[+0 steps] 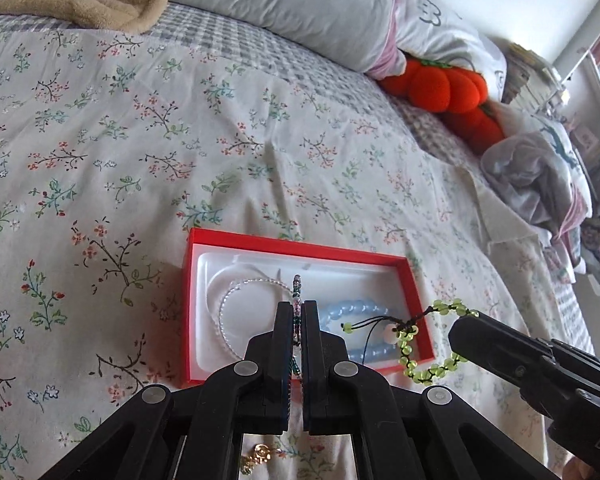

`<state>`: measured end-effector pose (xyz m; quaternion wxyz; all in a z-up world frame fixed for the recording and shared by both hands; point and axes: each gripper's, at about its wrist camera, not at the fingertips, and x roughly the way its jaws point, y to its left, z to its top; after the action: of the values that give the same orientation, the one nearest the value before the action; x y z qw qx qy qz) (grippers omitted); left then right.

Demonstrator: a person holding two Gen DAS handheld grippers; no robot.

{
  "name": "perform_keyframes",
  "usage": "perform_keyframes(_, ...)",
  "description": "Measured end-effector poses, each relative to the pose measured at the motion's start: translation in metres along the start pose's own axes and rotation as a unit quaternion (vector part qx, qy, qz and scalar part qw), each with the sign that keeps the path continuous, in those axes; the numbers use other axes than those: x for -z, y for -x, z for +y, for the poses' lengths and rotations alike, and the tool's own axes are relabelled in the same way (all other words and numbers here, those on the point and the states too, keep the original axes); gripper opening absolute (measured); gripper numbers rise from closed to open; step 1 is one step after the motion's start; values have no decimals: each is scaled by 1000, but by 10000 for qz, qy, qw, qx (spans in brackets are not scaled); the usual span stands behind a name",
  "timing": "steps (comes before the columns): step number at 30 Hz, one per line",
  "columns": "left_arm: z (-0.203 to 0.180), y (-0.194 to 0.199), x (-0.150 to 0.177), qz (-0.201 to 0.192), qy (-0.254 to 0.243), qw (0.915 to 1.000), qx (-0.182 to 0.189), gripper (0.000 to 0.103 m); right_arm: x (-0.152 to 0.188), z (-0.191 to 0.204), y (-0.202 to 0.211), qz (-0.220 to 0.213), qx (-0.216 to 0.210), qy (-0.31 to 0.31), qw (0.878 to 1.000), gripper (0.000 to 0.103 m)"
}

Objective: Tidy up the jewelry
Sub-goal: 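Carry both beaded bracelets into the red box and open both tools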

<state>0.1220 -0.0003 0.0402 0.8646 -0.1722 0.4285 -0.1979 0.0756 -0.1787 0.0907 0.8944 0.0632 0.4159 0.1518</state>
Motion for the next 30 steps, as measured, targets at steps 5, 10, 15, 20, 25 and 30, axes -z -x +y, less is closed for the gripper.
perform_keyframes(5, 10, -19, 1, 104, 33, 9994, -337, 0, -3, -8, -28, 189, 20, -184, 9997, 5)
perform_keyframes(10, 14, -29, 2, 159, -33, 9979, -626, 0, -1, -26, -46, 329, 413, -246, 9983, 5)
perform_keyframes(15, 12, -34, 2, 185, -154, 9969, -754, 0, -1, -36, -50, 294, 630, -230, 9973, 5)
perform_keyframes(20, 7, -34, 5, 288, -240, 9953, -889, 0, -1, -42, -49, 185, 707, -199, 9971, 7)
perform_keyframes(25, -6, -24, 14, 330, -498, 9937, -950, 34, 1, -48, -40, 221, 606, -306, 9974, 41)
perform_keyframes(30, -14, -12, 23, 383, -593, 9930, -943, 47, 7, -45, -23, 221, 616, -203, 9976, 42)
